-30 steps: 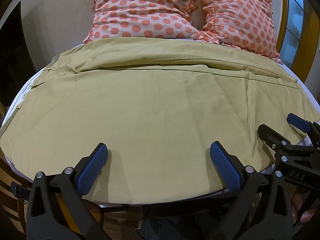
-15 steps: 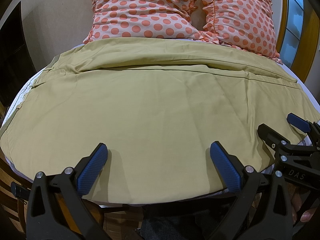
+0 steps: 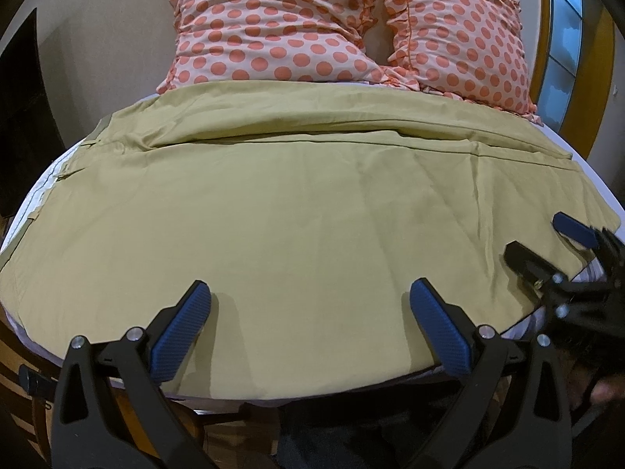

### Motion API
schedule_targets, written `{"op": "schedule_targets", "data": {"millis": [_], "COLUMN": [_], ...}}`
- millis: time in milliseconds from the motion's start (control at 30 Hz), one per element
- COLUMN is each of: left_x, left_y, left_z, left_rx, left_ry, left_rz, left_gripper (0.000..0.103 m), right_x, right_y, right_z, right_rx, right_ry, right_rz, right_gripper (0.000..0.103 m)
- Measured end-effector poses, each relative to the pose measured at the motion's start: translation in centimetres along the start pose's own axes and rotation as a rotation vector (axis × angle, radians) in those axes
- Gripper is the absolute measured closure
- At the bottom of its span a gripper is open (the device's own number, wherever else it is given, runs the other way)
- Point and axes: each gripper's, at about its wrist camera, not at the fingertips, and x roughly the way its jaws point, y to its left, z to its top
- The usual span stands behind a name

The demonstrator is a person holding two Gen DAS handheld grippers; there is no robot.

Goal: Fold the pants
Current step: 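Grasp the pants leg hem with the right gripper and lift it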

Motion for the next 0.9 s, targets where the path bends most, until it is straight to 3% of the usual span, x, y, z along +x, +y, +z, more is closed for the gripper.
{"op": "schedule_targets", "data": {"millis": [100,167,267,333,400,500,667,733,800,867,900], "left_x": [-0.7,-1.3,-1.4,-1.2,-0.7,0.3,1.5,2.1,2.4,2.8,2.8], "left_y": [1.2,2.3,3.3,3.5,3.6,3.9,4.4,4.5,4.6,4.8,4.9], "left_z": [1.4,3.0,5.3,6.2,6.9,7.6,8.1,8.4,8.3,8.4,8.4], "left_rx": [-0.024,-0.057,-0.096,-0.101,-0.100,-0.095,-0.089,-0.087,-0.087,-0.091,-0.096], "left_ry": [-0.042,-0.081,-0.122,-0.133,-0.134,-0.125,-0.119,-0.115,-0.113,-0.110,-0.110], "left_rz": [0.024,0.025,0.007,-0.005,-0.013,-0.020,-0.001,0.005,0.006,0.004,0.002], "left_gripper": [0.002,0.002,0.002,0.002,0.002,0.002,0.002,0.002,0.002,0.002,0.002], "right_x": [-0.9,-1.2,1.6,4.8,9.4,14.9,21.2,22.7,23.7,23.7,23.6], "right_y": [-3.8,-7.6,-14.8,-19.1,-23.9,-29.1,-33.4,-34.4,-34.1,-33.6,-33.2], "right_z": [3.5,7.1,12.8,15.5,17.8,19.7,22.0,22.0,22.1,21.7,21.5], "right_rx": [0.080,0.144,0.295,0.394,0.535,0.680,0.847,0.859,0.783,0.739,0.708], "right_ry": [-0.025,-0.063,-0.023,0.043,0.144,0.234,0.270,0.307,0.314,0.270,0.241], "right_rz": [-0.026,-0.096,-0.216,-0.269,-0.318,-0.426,-0.536,-0.566,-0.662,-0.647,-0.625], "right_gripper": [0.001,0.001,0.003,0.033,0.045,0.049,0.049,0.048,0.050,0.057,0.068]}}
